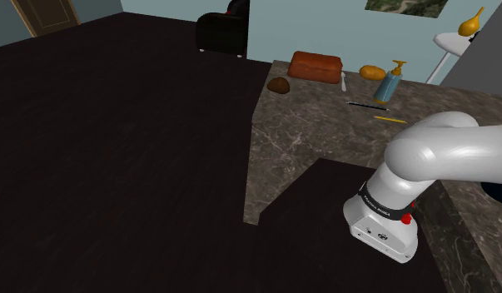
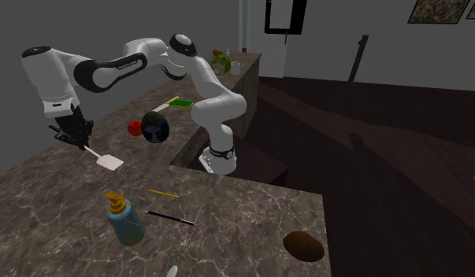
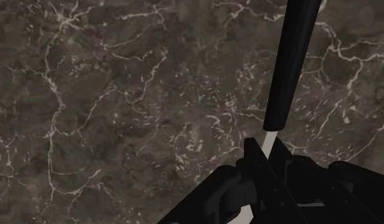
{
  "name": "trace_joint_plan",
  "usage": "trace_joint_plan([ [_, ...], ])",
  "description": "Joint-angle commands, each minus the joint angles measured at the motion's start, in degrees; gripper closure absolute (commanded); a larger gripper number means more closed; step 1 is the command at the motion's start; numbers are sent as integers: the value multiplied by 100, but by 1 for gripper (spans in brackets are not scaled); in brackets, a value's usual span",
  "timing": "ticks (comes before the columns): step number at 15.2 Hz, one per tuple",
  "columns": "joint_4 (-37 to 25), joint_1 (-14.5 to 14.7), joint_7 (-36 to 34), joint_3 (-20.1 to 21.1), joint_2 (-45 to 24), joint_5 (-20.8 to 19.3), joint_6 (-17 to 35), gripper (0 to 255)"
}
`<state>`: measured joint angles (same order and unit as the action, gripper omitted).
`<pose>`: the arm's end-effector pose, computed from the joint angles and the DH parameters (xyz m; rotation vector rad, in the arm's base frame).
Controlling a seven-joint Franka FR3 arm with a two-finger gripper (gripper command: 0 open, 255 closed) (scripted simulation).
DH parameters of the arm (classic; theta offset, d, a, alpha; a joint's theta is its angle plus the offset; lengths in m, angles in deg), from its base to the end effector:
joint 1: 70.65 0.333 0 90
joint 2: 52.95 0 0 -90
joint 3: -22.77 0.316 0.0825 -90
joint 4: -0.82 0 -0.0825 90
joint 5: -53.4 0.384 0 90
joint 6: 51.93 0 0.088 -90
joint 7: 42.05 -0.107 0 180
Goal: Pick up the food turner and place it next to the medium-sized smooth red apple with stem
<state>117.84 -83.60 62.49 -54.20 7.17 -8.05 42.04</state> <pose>-0.2124 -0.4965 0.4252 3.0048 0.8463 -0.0996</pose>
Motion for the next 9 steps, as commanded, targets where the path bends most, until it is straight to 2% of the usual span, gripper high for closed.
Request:
trace_joint_plan([
  [1, 85, 11, -37, -118, 44, -96, 111, 255],
  [9, 362, 48, -172, -537, 194, -442, 482, 255],
])
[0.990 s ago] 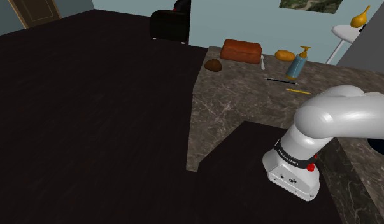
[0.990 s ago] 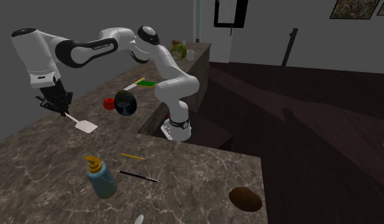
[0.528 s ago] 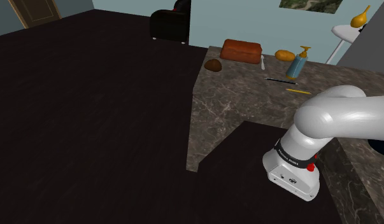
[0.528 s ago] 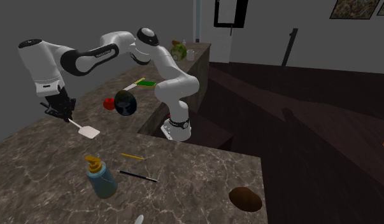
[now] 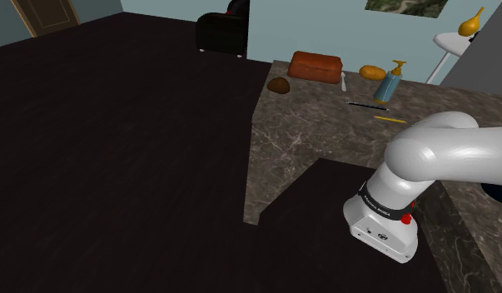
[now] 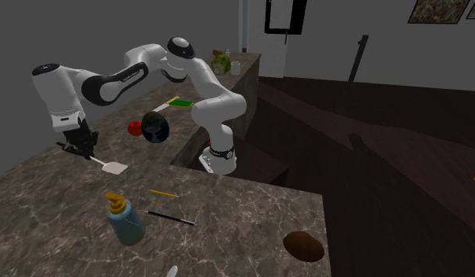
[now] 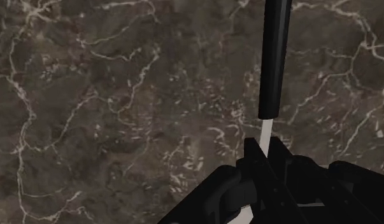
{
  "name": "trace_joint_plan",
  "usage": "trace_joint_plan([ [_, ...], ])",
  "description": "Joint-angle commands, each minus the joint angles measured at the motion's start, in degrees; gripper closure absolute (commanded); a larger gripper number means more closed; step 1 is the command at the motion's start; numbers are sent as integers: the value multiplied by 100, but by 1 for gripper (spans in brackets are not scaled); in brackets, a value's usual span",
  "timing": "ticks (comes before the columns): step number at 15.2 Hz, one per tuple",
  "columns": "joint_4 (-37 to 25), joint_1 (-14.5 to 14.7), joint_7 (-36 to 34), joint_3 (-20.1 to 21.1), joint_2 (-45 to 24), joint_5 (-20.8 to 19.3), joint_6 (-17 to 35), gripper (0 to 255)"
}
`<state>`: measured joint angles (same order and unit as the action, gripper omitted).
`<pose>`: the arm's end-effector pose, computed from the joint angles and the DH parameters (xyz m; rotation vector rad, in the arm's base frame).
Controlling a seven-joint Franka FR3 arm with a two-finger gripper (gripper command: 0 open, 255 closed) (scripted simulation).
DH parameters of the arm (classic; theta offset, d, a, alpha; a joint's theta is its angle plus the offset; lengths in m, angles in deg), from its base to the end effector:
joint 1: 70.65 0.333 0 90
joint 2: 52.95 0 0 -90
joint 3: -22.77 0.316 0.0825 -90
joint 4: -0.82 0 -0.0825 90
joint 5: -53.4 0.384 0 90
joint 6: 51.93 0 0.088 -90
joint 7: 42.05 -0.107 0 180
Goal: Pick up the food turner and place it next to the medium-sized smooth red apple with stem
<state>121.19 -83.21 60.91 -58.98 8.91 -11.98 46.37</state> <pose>-0.2121 -0.4968 0.3762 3.0050 0.8467 -0.0996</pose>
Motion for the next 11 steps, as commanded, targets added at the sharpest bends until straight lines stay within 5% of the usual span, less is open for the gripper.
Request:
trace_joint_plan([
  [1, 56, 17, -31, -115, 38, -94, 95, 255],
  [11, 130, 45, -79, -275, 89, -224, 221, 255],
])
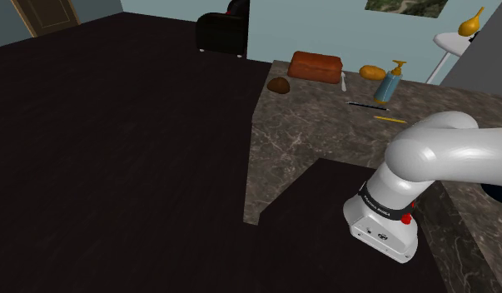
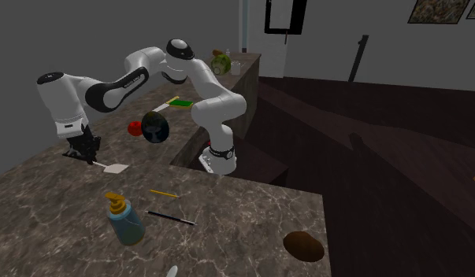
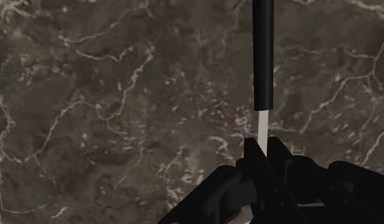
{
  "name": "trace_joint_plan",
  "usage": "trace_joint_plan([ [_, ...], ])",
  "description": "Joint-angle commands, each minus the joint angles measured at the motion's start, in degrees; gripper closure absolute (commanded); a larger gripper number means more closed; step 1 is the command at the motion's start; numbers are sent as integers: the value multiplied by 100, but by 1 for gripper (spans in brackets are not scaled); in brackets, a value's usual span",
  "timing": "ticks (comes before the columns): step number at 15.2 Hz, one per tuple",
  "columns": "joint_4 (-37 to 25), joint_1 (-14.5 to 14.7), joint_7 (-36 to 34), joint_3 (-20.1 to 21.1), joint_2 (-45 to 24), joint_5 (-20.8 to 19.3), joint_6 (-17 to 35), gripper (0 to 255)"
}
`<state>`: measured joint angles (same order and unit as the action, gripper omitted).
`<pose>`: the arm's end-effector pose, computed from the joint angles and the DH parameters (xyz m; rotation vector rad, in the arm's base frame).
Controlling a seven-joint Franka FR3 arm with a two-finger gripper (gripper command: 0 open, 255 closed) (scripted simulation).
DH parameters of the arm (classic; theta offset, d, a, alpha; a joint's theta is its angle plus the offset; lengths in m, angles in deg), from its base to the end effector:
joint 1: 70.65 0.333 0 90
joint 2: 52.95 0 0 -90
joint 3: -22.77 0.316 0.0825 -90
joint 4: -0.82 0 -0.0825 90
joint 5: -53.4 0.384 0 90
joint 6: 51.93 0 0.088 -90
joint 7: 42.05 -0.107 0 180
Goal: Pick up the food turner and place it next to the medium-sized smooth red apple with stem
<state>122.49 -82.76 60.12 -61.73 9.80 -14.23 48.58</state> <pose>-0.2125 -0.4970 0.3506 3.0046 0.8467 -0.0999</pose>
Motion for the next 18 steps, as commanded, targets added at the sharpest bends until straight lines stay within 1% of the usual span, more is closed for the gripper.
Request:
trace_joint_plan([
  [1, 0, 0, 0, 0, 0, 0, 0, 255],
  [2, 0, 0, 0, 0, 0, 0, 0, 0],
  [7, 0, 0, 0, 0, 0, 0, 0, 0],
  [11, -236, -94, 129, 542, -176, 432, -425, 0],
  [18, -236, -94, 129, 542, -175, 431, -426, 0],
])
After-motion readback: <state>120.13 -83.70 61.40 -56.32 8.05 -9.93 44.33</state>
